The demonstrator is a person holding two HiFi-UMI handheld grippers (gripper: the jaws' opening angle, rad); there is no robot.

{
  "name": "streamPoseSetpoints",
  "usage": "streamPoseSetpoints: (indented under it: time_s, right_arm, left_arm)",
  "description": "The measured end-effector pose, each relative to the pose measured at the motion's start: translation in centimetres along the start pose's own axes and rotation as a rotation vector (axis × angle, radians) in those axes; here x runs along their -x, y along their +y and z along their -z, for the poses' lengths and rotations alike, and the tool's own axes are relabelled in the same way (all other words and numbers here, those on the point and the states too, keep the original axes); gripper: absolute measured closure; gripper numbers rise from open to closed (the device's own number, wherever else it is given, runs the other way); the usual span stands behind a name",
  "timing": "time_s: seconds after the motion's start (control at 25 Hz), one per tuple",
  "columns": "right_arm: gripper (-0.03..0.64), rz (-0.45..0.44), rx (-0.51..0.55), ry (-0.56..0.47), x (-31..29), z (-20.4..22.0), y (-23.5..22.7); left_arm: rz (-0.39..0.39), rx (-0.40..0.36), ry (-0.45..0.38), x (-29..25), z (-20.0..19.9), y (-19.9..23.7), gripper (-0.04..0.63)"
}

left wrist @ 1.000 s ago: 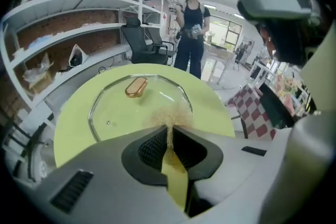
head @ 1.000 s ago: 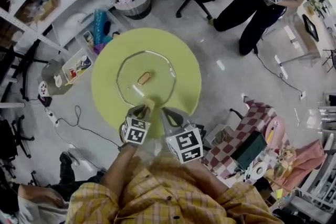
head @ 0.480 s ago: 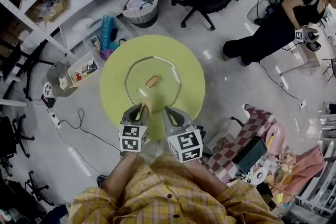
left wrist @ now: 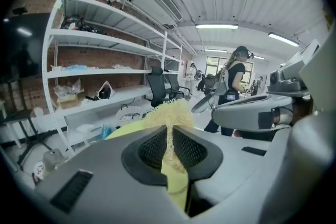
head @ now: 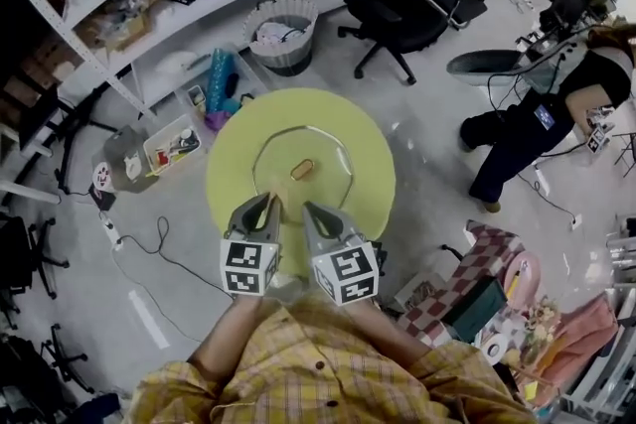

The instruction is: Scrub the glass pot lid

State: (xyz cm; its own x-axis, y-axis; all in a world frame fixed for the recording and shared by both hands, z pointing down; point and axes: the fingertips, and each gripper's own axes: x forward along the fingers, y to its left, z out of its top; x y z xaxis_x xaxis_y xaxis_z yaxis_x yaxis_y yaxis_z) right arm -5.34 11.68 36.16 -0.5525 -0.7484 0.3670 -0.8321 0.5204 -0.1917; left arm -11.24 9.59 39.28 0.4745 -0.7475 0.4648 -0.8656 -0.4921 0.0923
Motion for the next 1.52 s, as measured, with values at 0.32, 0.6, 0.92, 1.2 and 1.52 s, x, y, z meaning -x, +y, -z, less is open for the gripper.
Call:
streamPoseSetpoints:
  time_s: [0.32, 0.6, 0.92, 1.2, 1.52]
  right_arm:
    - [0.618, -0.036, 0.044, -0.065, -0.1, -3.6, 2.0]
    - [0.618, -0.042, 0.053, -0.122, 0.8, -7.4, 3.0]
    - [0.618, -0.025, 0.097, -0.142, 1.3, -9.1, 3.1]
    - [0.618, -0.027, 0.116, -0.147, 0.6, -8.9, 3.1]
    - [0.618, -0.019, 0.108, -0.155, 0.1, -9.0, 2.4]
  left_arm:
    - [-0.037, -0.033, -0.107, 3.0, -4.8, 0.1, 0.563]
    - [-0.059, -0.043, -0.186, 5.4, -8.7, 0.3, 0.563]
    - [-0.061, -0.058, -0.222, 6.0, -9.8, 0.3, 0.563]
    - [-0.046, -0.053, -0.239, 5.3, -9.4, 0.5, 0.563]
    - [-0.027, -0.072, -0.255, 4.6, -9.8, 0.5, 0.563]
